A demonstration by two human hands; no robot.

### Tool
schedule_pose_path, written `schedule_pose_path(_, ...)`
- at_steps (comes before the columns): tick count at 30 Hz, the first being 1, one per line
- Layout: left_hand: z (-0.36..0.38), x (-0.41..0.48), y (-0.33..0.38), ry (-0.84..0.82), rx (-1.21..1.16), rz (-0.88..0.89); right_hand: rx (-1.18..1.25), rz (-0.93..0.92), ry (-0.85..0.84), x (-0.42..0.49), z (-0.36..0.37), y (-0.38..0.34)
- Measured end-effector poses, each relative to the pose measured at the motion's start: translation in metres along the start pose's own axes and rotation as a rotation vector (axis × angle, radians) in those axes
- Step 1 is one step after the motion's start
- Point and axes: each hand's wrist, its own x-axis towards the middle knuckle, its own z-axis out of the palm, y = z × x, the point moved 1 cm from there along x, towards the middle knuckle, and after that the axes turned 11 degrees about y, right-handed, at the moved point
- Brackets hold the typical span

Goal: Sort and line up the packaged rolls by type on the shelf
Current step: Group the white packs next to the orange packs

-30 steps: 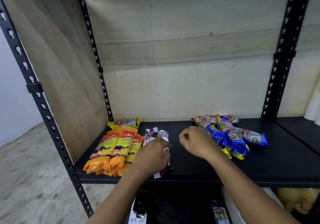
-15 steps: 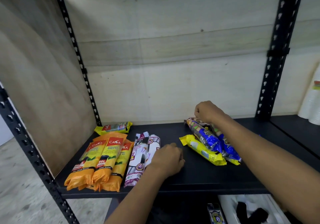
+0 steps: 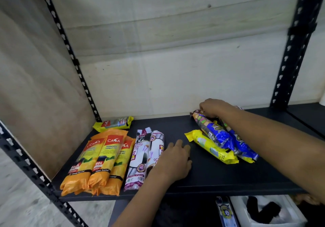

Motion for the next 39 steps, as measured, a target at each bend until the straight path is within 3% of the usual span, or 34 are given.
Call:
schedule_pose_path(11, 0.002, -0.004, -0.002, -0.005, 0.03, 0.066, 0.022, -0.001, 0.142, -0.002, -0.012, -0.002)
schedule_pose_path(19, -0.014, -0.008, -0.013, -0.08, -0.151, 0.053, 0.37, -0.154, 0.485, -0.037, -0.084, -0.022)
schedule_pose_path(25, -0.027, -0.038, -0.025, 0.188, -0.332, 0.103, 0.484, -0.375, 0.632, -0.089, -0.104, -0.054)
schedule_pose_path(30, -0.048, -0.068, -0.05, 0.339, -0.255, 0.001, 0.52, -0.495, 0.567, -0.127, -0.097, -0.074)
schedule_pose_path(39, -0.062, -0.101, -0.08, 0.187, -0.111, -0.106, 0.313, -0.661, 0.503, -0.172, -0.076, -0.095)
